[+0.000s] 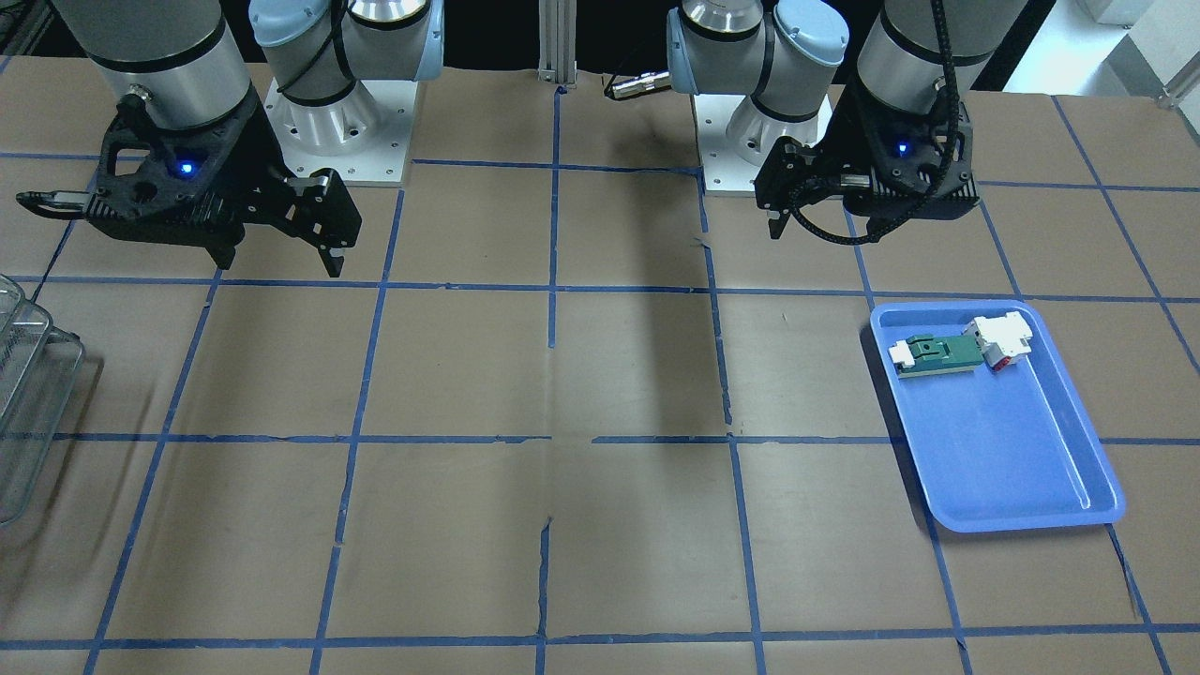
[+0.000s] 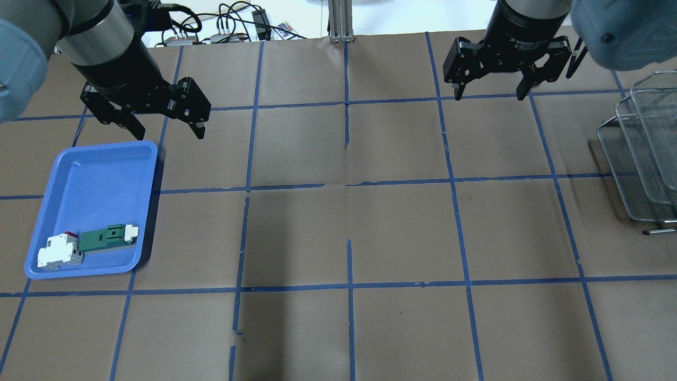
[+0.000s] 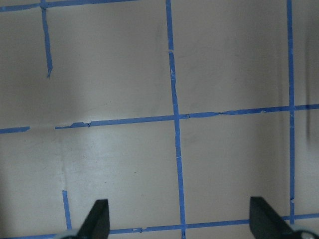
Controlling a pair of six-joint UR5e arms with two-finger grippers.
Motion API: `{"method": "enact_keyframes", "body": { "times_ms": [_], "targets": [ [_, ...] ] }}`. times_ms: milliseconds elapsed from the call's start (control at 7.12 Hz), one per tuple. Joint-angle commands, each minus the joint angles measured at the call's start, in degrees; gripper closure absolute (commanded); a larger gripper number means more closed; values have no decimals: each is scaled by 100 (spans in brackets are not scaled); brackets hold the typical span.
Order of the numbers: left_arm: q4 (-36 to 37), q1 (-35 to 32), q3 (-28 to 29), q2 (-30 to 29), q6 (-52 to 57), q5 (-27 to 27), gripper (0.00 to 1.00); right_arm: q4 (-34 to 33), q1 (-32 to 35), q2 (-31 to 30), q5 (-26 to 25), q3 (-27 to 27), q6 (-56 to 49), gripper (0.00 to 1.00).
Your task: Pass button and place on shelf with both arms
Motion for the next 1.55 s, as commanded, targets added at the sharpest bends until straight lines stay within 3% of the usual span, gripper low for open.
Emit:
{"method": "enact_keyframes", "body": {
  "times_ms": [0,1405],
  "targets": [
    [0,0,5,2,3,-9,0,48,0,5,-13,12,-2,0],
    [106,0,5,-16,38,-17,0,-13,-88,-12,-215,-23,-161,0]
  ]
}}
